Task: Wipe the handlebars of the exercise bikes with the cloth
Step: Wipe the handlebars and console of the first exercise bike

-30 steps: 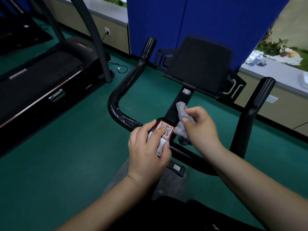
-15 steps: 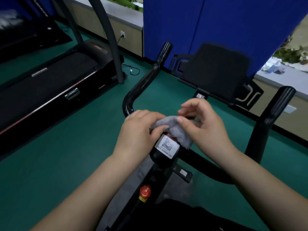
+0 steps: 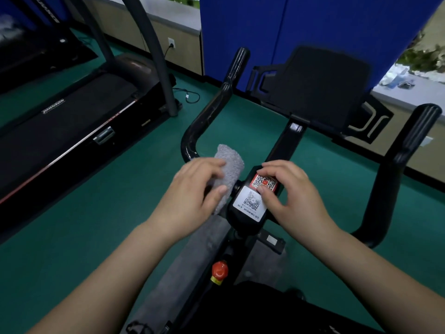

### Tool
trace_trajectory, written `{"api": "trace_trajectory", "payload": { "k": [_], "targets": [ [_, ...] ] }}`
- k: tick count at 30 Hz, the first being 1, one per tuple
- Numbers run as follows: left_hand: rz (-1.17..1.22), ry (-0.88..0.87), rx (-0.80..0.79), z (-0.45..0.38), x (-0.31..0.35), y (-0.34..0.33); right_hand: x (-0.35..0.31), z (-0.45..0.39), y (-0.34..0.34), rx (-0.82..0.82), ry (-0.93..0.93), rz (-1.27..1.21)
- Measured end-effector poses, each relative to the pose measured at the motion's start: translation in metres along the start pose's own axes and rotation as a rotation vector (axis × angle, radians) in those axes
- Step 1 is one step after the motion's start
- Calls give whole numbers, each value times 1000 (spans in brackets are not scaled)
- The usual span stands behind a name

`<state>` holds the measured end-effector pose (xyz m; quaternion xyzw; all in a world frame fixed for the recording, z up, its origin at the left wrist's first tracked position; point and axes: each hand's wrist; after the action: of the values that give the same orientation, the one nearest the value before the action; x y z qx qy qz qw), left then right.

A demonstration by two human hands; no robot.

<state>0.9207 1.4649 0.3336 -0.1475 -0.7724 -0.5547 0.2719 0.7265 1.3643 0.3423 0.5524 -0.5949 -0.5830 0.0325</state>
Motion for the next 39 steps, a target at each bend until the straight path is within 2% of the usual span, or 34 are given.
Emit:
{"api": "trace_trajectory", "payload": {
  "k": [2,7,10,15,21,26,28,30,33,34,35,36,39],
  "targets": [
    [-141,-56,-92,-9,-1,-3,0,1,-1,-4,2,21],
    [-191,-227,-218,-17,2,-7,0,2,-2,-3,14,66],
    [-314,-330,-270,-30,-13,4,-1,1,-2,-10,25,75],
    [-387,-285,-208,-46,-53,34,-1,1,0,-18,11,62],
    [-300,-405,-203,-32,-15,-4,0,1,-1,-5,27,83],
    [-401,-413,-100,-37,-43,8,-2,-1,0,-9,8,48],
    [-366,-358,27,-42,-54,17,-2,-1,1,-9,7,44],
    [-158,-189,231,-41,-50,23,-2,0,1,-4,8,45],
    [163,306,710,-25,-40,15,-3,0,0,-3,-4,43],
    [270,453,800,-21,-36,10,-3,0,-1,-4,-8,45],
    [356,564,814,-18,-31,4,-3,0,-2,-6,-10,48],
    [397,644,748,-19,-24,-3,-3,0,-2,-6,-8,50],
    [404,749,390,-21,5,-24,-3,-1,-2,-2,-2,47]
  ]
}}
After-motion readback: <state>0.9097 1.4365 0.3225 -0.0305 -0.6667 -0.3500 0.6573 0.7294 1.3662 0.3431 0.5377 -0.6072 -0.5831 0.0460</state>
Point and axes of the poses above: each hand's wrist, its own z-axis away from the middle knuckle, its own y-axis out of the back of the hand, x = y × z, and after that the axes turned 7 degrees about y, right-handed
